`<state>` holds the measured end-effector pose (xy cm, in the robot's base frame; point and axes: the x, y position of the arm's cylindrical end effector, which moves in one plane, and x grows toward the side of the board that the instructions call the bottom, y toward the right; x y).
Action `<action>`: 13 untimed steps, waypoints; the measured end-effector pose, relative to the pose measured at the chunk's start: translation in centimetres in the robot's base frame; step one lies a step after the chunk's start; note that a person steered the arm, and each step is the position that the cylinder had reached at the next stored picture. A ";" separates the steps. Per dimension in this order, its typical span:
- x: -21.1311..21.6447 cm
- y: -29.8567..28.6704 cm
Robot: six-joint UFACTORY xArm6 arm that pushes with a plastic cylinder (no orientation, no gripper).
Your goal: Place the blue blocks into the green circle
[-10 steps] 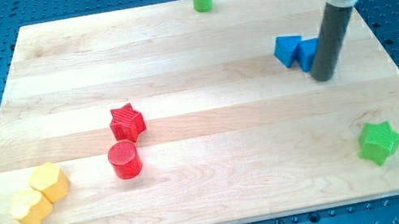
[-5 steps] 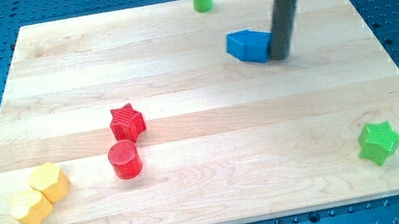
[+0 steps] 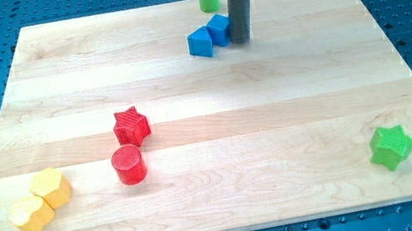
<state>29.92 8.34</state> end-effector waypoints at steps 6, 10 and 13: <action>-1.5 0.4; -0.6 -9.9; -3.1 -11.4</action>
<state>26.80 -3.09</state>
